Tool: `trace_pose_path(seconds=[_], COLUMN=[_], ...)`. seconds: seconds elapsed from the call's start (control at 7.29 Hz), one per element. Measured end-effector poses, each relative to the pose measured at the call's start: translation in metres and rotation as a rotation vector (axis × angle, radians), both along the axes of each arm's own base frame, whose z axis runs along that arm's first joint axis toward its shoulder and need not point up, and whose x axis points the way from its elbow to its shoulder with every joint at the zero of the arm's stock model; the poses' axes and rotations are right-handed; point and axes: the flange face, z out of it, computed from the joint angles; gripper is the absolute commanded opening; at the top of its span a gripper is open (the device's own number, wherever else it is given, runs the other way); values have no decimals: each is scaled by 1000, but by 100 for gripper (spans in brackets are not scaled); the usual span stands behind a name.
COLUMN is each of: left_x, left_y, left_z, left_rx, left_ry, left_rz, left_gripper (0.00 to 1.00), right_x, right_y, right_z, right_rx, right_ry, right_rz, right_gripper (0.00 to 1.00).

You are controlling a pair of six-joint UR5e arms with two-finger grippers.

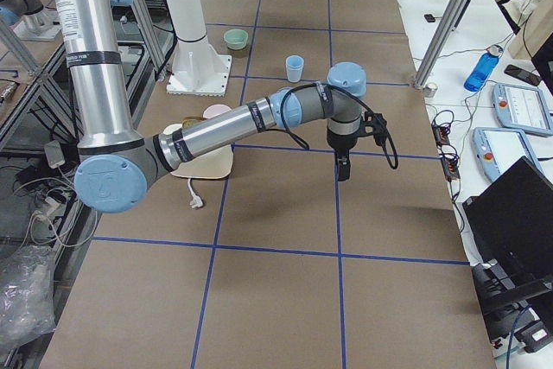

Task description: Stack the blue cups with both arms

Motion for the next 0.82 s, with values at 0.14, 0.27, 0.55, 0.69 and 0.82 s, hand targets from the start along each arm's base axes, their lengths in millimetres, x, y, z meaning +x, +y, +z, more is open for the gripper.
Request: trace_pose_path(seconds=[0.14, 0.27, 0.55, 0.69, 0.82], left_x=[-10, -17, -22, -22, -22], left_y=[2, 5, 7, 7, 7], left_z=[3, 7, 10, 10, 10], left_rx=[-1, -5, -9, -10, -10], left_ry=[0, 0, -2, -2, -2], left_rz=[-14, -25, -34, -35, -36], left_gripper=[98, 98, 98, 98, 98], right_x=[6, 10, 13, 13, 13], right_y=[6, 8, 7, 5, 5], right_z=[13, 18, 16, 13, 13], right_rx=[-9, -14, -3, 5, 7], right_ry=[-1, -5, -7, -6, -4], right_rz=[-10, -10, -9, -9, -11], right_gripper=[100, 100, 100, 100, 100])
